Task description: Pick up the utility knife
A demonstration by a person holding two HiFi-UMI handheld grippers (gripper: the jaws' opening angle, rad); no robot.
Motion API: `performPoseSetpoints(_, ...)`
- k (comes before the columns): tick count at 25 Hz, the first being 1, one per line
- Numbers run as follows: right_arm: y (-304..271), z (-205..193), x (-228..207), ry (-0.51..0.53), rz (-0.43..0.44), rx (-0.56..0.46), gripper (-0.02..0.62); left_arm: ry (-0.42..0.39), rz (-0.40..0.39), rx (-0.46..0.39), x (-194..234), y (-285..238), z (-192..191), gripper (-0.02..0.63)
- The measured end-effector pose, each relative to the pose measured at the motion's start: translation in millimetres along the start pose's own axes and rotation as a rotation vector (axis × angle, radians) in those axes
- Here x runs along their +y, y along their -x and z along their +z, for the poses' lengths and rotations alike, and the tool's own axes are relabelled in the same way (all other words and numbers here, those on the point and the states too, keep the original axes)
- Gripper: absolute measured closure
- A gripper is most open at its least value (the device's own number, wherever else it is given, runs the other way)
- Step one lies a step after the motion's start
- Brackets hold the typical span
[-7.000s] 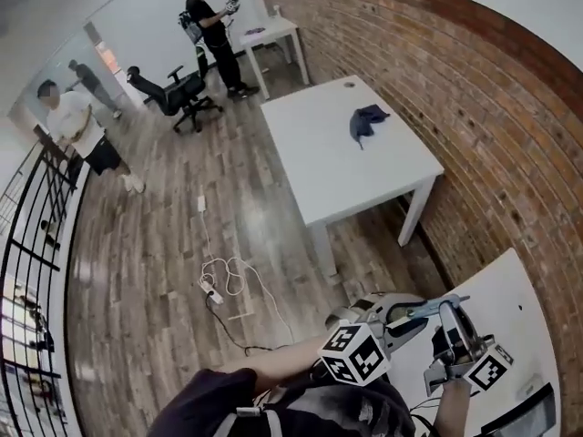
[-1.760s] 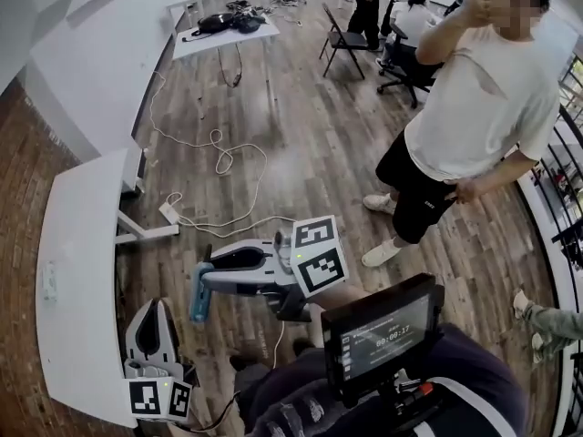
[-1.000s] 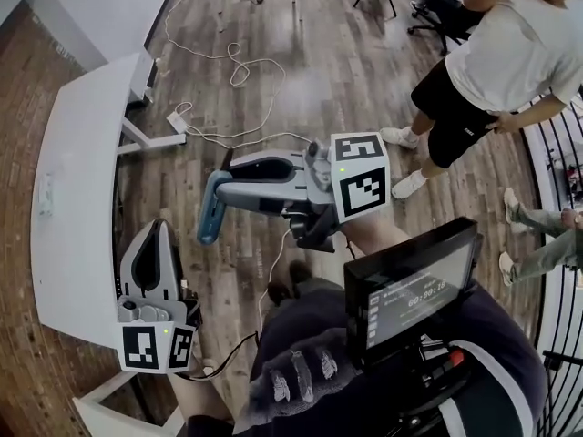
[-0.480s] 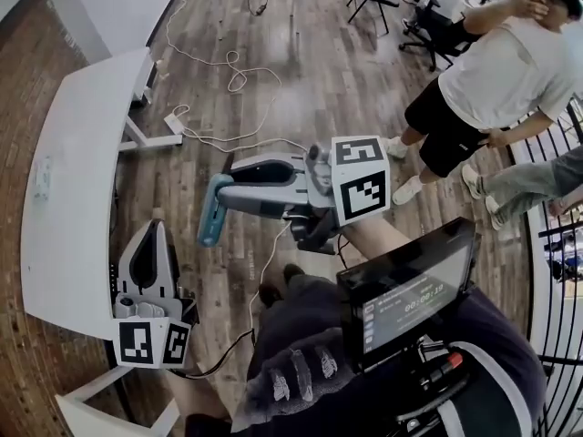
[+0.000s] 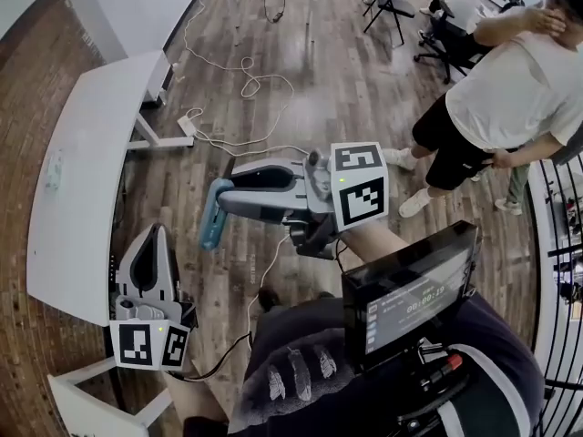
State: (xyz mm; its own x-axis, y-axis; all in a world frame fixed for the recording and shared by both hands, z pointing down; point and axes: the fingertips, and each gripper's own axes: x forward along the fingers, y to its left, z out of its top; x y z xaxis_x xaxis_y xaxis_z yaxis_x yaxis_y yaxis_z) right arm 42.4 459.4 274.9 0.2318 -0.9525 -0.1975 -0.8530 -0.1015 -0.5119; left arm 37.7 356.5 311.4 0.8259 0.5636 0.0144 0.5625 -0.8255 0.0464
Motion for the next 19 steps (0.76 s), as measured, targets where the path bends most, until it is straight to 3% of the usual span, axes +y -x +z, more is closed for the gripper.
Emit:
performPoseSetpoints(5, 69.7, 11.8, 20.9, -0.007, 0.027, -0.007, 0.523, -0.022, 0.022, 0.022, -72.8, -11.7, 4.8, 0.607)
performPoseSetpoints(12, 150.1, 30.7, 24.5, 0.004, 0.034, -0.034, 0.523, -0.062, -0.007, 0.049, -153.4, -47.2, 1.5, 0.607)
performPoseSetpoints(19, 207.0, 24.1, 50.5, -0.103, 0.007, -0.124, 0.523, -0.089, -0.035, 0.144, -208.5, -36.3, 11.2, 0.607)
